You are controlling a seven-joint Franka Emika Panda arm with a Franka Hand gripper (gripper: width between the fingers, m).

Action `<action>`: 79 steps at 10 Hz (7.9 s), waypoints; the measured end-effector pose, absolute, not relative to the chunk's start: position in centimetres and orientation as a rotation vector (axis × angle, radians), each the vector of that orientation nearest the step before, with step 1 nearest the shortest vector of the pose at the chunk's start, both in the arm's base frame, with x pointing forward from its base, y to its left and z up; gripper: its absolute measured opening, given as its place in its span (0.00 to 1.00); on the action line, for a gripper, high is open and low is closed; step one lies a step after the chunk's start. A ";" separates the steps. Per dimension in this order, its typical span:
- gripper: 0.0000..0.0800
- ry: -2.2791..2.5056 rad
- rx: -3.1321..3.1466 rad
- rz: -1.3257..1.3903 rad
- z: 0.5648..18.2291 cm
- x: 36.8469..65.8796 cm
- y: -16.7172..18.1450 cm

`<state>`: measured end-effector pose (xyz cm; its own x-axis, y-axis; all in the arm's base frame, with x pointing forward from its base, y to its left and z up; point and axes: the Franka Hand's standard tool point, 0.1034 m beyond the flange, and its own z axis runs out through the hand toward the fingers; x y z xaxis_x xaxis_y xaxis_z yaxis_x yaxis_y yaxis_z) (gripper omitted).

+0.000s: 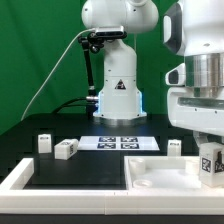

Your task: Assemble one leg

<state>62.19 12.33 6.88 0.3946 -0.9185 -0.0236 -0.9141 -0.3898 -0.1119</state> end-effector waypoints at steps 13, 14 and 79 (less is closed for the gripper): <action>0.81 0.547 -3.033 -0.127 7.1 62.4 13.0; 0.81 0.423 -3.054 -0.143 7.0 62.5 12.6; 0.81 1.181 -2.810 -0.147 7.0 62.2 12.3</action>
Offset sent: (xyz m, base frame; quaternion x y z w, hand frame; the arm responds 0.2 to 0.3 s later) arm 0.0000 0.0000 0.0000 0.0000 0.0000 0.0000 1.0000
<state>62.19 12.33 7.00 0.6967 -0.7153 0.0540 -0.7067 -0.6973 -0.1198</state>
